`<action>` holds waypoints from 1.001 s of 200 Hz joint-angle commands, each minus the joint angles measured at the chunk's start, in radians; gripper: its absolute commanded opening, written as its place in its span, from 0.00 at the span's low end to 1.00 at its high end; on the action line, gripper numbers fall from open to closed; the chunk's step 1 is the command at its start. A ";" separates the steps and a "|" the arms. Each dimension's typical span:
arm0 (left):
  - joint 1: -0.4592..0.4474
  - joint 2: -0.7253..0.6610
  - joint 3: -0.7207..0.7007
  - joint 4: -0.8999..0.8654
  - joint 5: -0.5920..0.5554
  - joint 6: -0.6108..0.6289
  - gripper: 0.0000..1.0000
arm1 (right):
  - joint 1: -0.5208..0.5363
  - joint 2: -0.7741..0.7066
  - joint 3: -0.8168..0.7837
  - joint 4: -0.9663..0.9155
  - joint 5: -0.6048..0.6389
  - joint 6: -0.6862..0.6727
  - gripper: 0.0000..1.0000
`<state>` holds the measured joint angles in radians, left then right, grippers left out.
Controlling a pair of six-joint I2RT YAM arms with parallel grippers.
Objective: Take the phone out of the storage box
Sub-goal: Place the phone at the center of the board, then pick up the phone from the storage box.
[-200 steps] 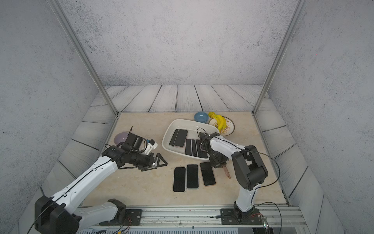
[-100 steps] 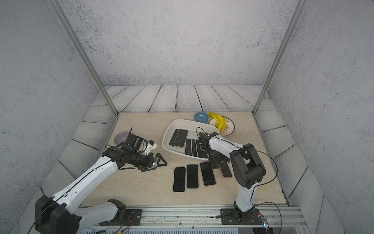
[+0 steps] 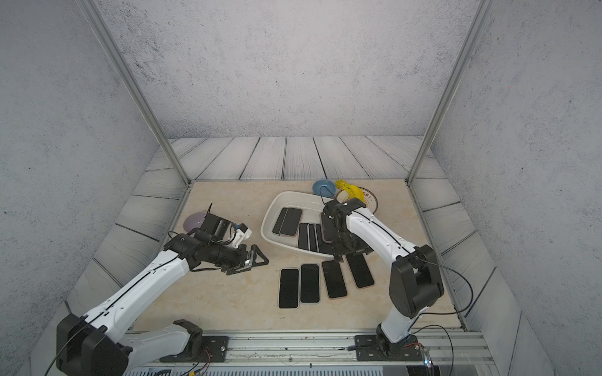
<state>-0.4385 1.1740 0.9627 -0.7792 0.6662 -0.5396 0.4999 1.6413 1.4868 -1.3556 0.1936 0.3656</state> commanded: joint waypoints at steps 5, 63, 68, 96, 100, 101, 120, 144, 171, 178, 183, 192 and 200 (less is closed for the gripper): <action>0.011 0.019 0.033 -0.008 -0.007 0.021 0.97 | -0.006 0.011 0.127 -0.001 -0.134 -0.014 0.98; 0.011 0.042 0.062 -0.023 -0.004 0.029 0.97 | -0.064 0.451 0.518 0.035 -0.265 -0.013 1.00; 0.011 0.043 0.062 -0.025 -0.004 0.030 0.97 | -0.067 0.486 0.549 0.038 -0.255 -0.008 1.00; 0.011 0.058 0.072 -0.034 -0.007 0.034 0.97 | -0.092 0.678 0.748 -0.004 -0.180 0.031 1.00; 0.011 0.062 0.074 -0.037 -0.008 0.036 0.97 | -0.094 0.700 0.771 -0.007 -0.172 0.034 1.00; 0.011 0.062 0.074 -0.039 -0.008 0.036 0.97 | -0.094 0.705 0.777 -0.009 -0.169 0.034 1.00; 0.011 0.074 0.077 -0.050 -0.012 0.048 0.98 | -0.103 0.790 0.875 -0.019 -0.133 0.045 1.00; 0.011 0.090 0.077 -0.061 -0.017 0.059 0.98 | -0.112 0.858 0.945 -0.011 -0.106 0.058 1.00; 0.011 0.105 0.077 -0.064 -0.017 0.065 0.98 | -0.115 0.880 0.933 0.061 -0.082 0.072 1.00; 0.011 0.108 0.079 -0.065 -0.016 0.067 0.98 | -0.113 0.885 0.940 0.070 -0.080 0.072 0.99; 0.011 0.112 0.078 -0.067 -0.016 0.070 0.98 | -0.116 0.894 0.951 0.068 -0.077 0.072 0.99; 0.011 0.117 0.083 -0.069 -0.016 0.073 0.98 | -0.116 0.915 0.974 0.055 -0.072 0.073 0.98; 0.011 0.122 0.085 -0.069 -0.014 0.076 0.98 | -0.115 0.932 0.994 0.044 -0.072 0.072 0.98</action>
<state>-0.4339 1.2808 1.0195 -0.8272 0.6571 -0.4923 0.3847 2.5237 2.4264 -1.3033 0.0841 0.4191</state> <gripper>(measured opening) 0.980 0.988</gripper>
